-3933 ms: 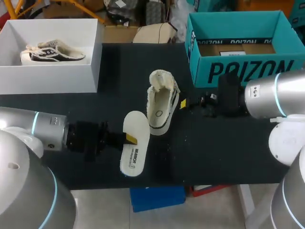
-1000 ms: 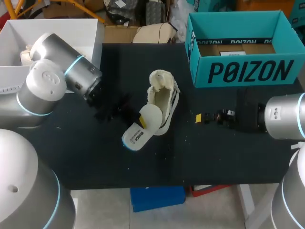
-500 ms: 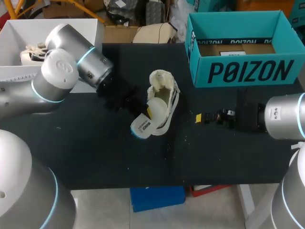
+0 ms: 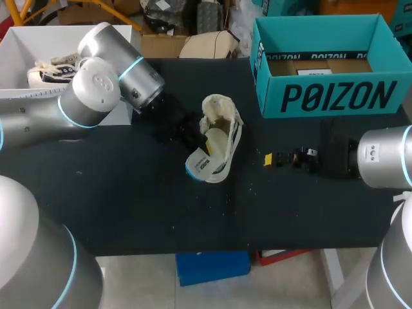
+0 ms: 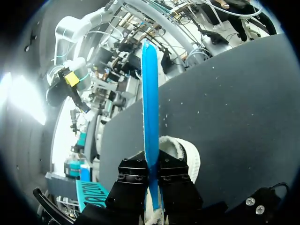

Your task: Take the shoe out of the shoebox, open the shoe tongue, remove and reinsert the insole, then place the shoe into the shoebox

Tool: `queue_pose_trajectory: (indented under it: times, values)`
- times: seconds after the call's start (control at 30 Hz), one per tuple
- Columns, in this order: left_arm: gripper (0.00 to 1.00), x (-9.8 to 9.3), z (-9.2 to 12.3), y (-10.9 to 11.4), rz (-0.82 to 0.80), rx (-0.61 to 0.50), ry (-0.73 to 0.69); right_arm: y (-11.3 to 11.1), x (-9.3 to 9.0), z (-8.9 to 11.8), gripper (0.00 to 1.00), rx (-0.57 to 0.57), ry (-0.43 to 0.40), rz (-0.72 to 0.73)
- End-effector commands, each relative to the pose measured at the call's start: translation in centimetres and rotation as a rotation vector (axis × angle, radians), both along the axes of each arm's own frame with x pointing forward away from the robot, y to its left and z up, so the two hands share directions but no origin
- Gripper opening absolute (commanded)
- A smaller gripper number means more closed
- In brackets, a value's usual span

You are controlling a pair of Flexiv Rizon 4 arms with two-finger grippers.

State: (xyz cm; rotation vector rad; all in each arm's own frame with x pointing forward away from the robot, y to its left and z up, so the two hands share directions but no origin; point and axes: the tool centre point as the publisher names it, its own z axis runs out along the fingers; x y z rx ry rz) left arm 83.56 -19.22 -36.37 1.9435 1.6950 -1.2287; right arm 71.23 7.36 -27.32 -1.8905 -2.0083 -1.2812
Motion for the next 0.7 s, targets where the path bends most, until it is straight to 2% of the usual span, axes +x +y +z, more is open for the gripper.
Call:
queue_pose_trajectory:
  times: [0.03, 0.27, 0.53, 0.57, 0.6, 0.63, 0.67, 0.7]
  values:
    - [0.00, 0.6, -0.6, -0.6, 0.009, -0.002, 0.001, 0.0, -0.1, 0.0, 1.00, 0.001, -0.001, -0.001]
    - [0.00, 1.8, -1.5, -1.5, 0.049, -0.005, -0.041, 0.0, -0.1, 0.0, 1.00, 0.001, -0.001, -0.001]
    - [0.00, 3.1, -1.5, -1.8, 0.154, -0.010, -0.092, 0.0, -0.1, 0.0, 1.00, 0.001, -0.001, -0.001]
    - [0.30, 3.1, -1.4, -1.8, 0.155, -0.012, -0.090, 0.0, -0.1, 0.0, 1.00, 0.001, -0.001, -0.001]
    - [0.49, 2.9, -1.2, -1.7, 0.155, -0.014, -0.087, 0.0, -0.1, 0.0, 1.00, 0.001, -0.001, -0.001]
    - [0.80, 2.6, -1.0, -1.7, 0.154, -0.019, -0.083, 0.0, -0.1, 0.0, 1.00, 0.001, -0.001, -0.001]
    - [0.95, 2.3, -0.8, -1.6, 0.153, -0.020, -0.082, 0.0, -0.1, 0.0, 1.00, 0.001, -0.001, -0.001]
    - [1.00, 2.0, -0.5, -1.4, 0.151, -0.024, -0.076, 0.0, -0.1, 0.0, 1.00, 0.001, -0.001, -0.001]
